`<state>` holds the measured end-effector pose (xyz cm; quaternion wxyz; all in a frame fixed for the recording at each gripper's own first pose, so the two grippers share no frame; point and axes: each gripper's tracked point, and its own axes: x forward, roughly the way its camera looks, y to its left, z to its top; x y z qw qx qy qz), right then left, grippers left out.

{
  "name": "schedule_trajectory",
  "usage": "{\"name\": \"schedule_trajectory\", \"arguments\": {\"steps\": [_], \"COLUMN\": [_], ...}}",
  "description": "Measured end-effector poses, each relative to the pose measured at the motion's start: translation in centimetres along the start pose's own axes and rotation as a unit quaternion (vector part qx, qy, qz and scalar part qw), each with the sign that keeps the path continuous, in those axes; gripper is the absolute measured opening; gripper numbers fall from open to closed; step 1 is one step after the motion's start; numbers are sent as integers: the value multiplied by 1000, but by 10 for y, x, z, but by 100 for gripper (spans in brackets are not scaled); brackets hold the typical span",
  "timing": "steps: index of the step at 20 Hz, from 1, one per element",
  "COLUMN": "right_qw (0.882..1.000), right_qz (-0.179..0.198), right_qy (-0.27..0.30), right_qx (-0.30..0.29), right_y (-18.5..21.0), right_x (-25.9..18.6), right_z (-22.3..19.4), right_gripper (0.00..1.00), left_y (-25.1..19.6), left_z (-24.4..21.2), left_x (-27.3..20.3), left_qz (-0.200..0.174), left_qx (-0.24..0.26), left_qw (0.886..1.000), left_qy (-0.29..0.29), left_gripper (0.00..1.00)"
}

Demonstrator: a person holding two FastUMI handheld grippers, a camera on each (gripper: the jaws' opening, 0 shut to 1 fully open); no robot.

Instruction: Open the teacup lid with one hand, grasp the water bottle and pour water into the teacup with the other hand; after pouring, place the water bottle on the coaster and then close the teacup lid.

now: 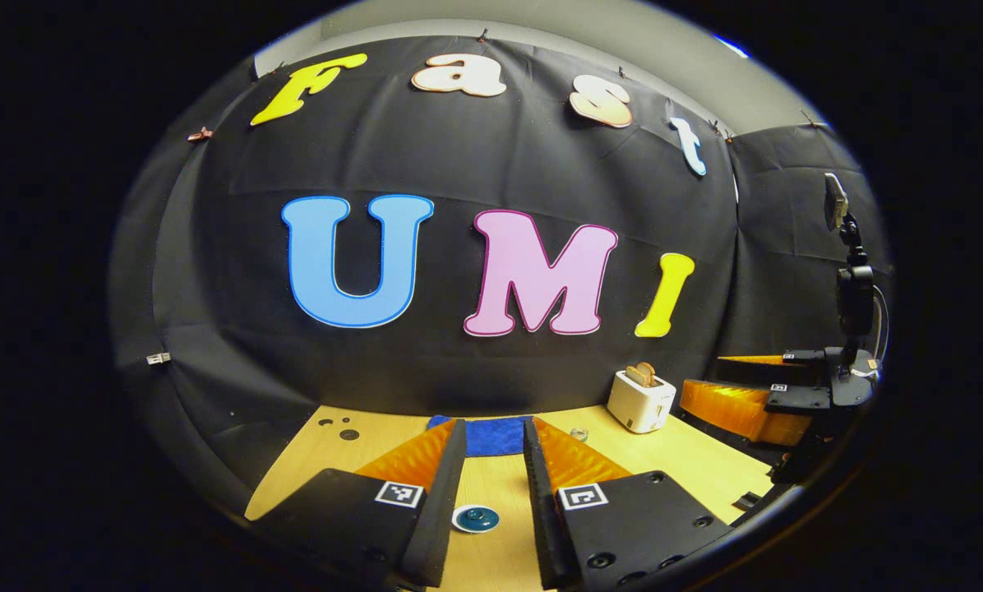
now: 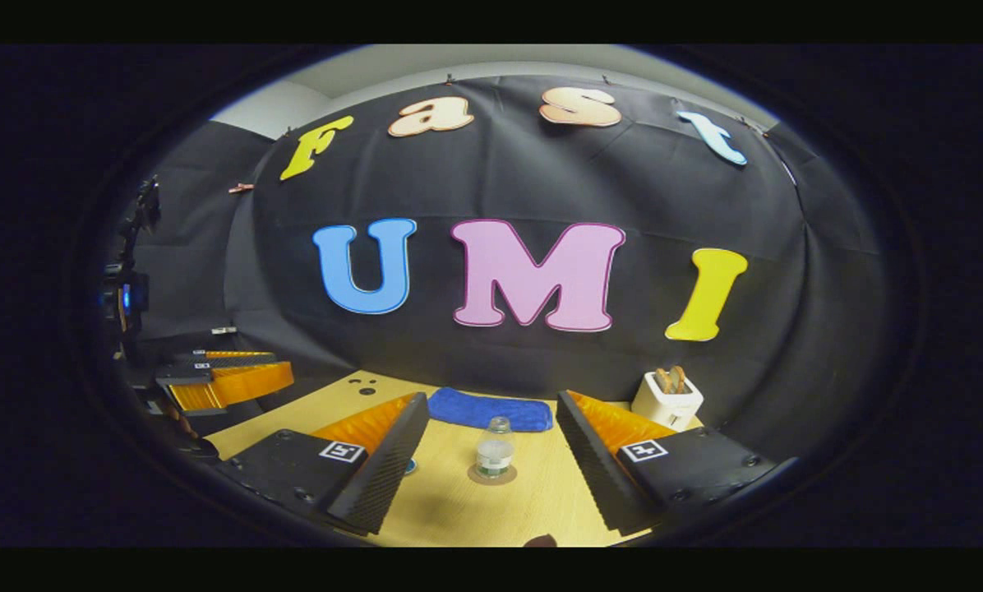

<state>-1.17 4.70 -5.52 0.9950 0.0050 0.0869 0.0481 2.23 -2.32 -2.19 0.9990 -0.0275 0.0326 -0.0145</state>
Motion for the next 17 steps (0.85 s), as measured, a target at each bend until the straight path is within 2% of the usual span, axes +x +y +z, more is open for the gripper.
{"name": "schedule_trajectory", "arguments": {"steps": [7, 14, 17], "right_qw": [1000, 999, 999], "right_qz": [-10, -39, -35], "right_qy": [-7, -8, -5], "right_qx": [0, -9, -3], "right_y": [1, 0, 5], "right_x": [4, 14, 12], "right_z": [9, 21, 20], "right_gripper": [96, 96, 97], "left_y": [5, -1, 2], "left_z": [-3, -13, -17], "left_x": [5, 17, 20], "left_qz": [-5, -32, -31], "left_qx": [-6, -15, -17], "left_qw": [1000, 999, 999], "left_qy": [3, 10, 13], "left_gripper": [46, 46, 46]}}
